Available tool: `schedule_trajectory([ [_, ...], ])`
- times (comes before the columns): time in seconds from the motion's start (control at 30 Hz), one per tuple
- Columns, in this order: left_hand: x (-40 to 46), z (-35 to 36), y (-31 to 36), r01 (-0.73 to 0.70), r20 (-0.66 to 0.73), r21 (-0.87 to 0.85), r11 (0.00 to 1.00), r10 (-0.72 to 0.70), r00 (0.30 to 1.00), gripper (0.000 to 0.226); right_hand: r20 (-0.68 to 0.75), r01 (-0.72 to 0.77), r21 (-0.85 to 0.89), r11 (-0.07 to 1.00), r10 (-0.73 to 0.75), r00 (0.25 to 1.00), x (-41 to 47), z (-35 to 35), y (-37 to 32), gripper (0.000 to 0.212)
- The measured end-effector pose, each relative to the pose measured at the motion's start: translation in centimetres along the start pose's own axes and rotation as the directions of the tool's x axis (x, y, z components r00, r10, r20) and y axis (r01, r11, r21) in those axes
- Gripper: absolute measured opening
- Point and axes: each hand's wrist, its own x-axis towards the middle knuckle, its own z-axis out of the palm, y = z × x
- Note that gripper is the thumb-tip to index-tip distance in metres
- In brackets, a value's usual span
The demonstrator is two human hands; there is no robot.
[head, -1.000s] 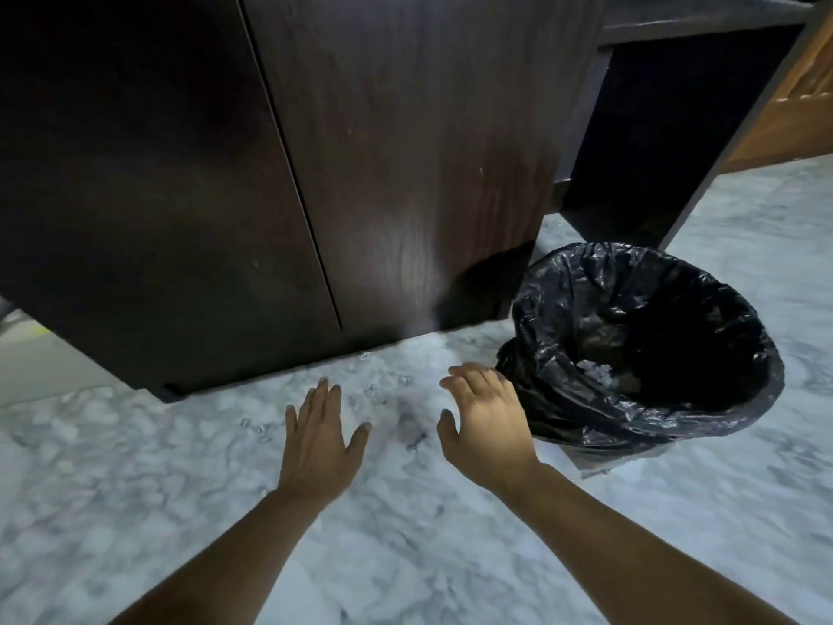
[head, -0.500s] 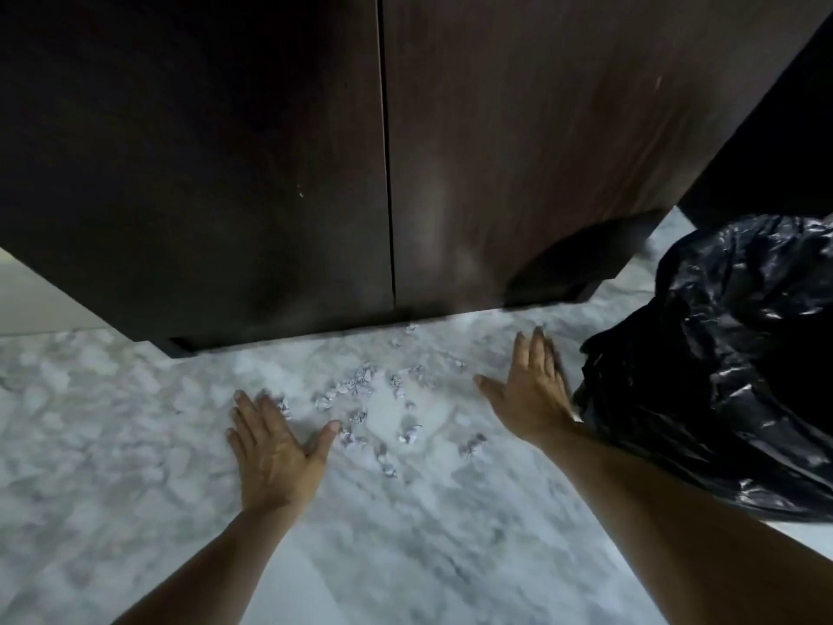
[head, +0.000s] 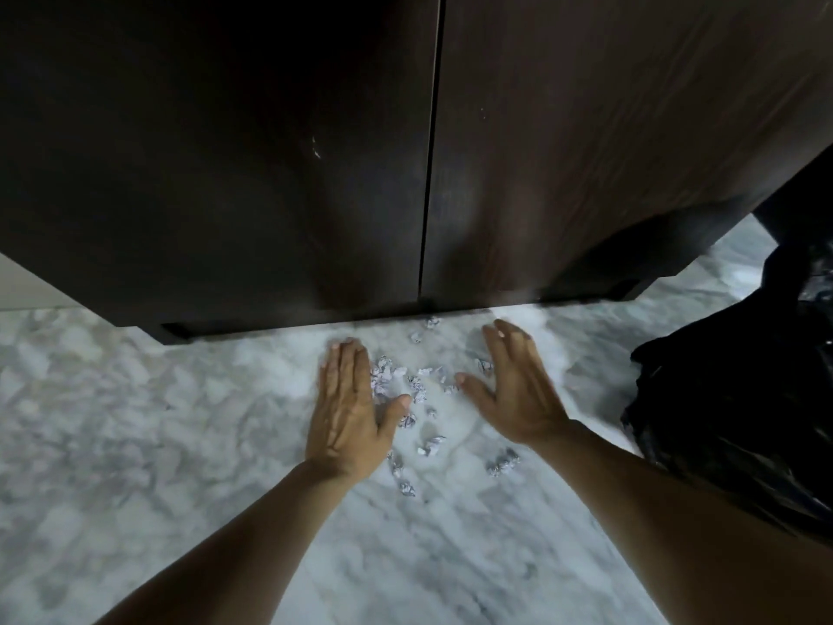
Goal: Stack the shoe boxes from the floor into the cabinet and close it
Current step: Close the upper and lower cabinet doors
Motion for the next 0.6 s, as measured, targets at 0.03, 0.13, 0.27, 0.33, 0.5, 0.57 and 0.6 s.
schedule_trajectory([
  [0.03, 0.3, 0.1, 0.4, -0.028, 0.006, -0.01, 1.0, 0.028, 1.0, 0.086, 0.019, 0.058, 0.0, 0.998, -0.058, 0.998, -0.2, 0.4, -0.5, 0.072],
  [0.13, 0.9, 0.5, 1.3, -0.105, 0.018, -0.029, 0.994, 0.105, 0.994, 0.072, 0.059, 0.143, -0.027, 0.989, -0.141, 0.988, 0.2, 1.5, -1.6, 0.072],
  [0.27, 1.2, 0.9, 1.1, -0.135, 0.002, -0.064, 0.989, 0.135, 0.991, 0.063, 0.116, 0.208, -0.062, 0.976, -0.2, 0.973, 1.7, 1.9, -2.6, 0.071],
  [0.33, 1.0, 0.9, 0.9, -0.166, -0.007, -0.084, 0.983, 0.166, 0.986, 0.059, 0.139, 0.237, -0.033, 0.971, -0.23, 0.963, 1.9, 2.0, -3.0, 0.066],
  [0.5, -0.3, 0.1, 1.0, -0.25, -0.064, -0.213, 0.944, 0.242, 0.968, 0.057, 0.103, 0.324, 0.139, 0.936, -0.339, 0.935, -1.2, 0.9, -2.4, 0.051],
  [0.57, -0.5, -0.1, 1.0, -0.259, -0.09, -0.234, 0.937, 0.244, 0.966, 0.062, 0.017, 0.311, 0.177, 0.934, -0.319, 0.948, -3.6, 0.2, -1.8, 0.05],
  [0.6, -0.4, -0.2, 1.0, -0.252, -0.094, -0.226, 0.941, 0.236, 0.967, 0.067, -0.015, 0.281, 0.199, 0.939, -0.284, 0.959, -4.9, 0.0, -1.6, 0.055],
])
